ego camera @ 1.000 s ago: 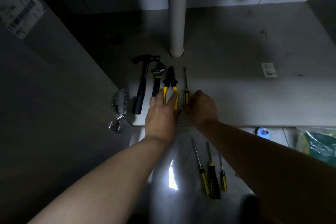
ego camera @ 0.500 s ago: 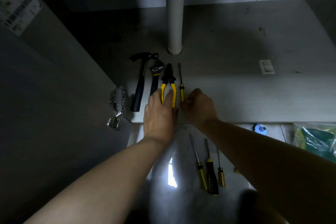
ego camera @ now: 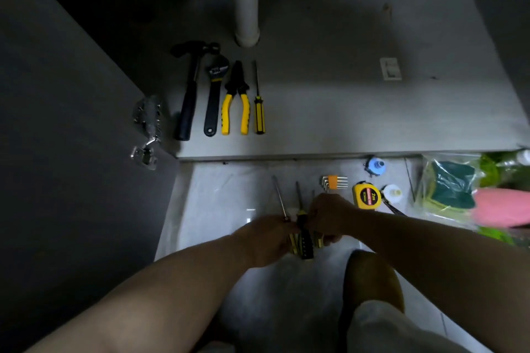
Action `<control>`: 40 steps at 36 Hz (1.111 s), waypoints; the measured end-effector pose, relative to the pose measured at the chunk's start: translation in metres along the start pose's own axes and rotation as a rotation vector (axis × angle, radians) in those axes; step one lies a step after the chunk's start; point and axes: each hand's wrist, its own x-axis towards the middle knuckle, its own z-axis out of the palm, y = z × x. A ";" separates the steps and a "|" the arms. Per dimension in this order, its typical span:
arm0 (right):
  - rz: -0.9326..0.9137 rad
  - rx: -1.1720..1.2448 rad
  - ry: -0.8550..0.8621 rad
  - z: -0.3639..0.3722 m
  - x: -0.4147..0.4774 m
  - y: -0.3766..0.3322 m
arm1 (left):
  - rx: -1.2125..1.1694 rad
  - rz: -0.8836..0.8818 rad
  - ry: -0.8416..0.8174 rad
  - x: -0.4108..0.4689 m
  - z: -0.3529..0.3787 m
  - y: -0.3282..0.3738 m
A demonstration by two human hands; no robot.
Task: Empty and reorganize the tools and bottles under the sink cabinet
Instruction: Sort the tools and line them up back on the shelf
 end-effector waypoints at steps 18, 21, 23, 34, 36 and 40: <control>0.003 -0.120 -0.002 0.034 -0.003 -0.011 | -0.005 -0.168 -0.034 -0.008 0.013 -0.018; 0.002 -0.185 -0.136 0.006 -0.012 -0.018 | -0.002 -0.102 -0.001 -0.017 -0.002 -0.013; 0.029 -0.124 -0.265 -0.019 -0.022 -0.023 | 0.038 -0.053 0.032 -0.021 -0.015 -0.008; -0.222 0.014 -0.378 -0.127 -0.075 -0.049 | -0.042 -0.040 0.437 -0.021 -0.109 0.029; -0.293 0.110 -0.235 -0.133 -0.070 -0.051 | -0.076 -0.037 0.533 -0.014 -0.125 0.031; -0.333 0.362 0.117 -0.140 -0.051 -0.055 | -0.076 -0.080 0.619 0.004 -0.152 0.026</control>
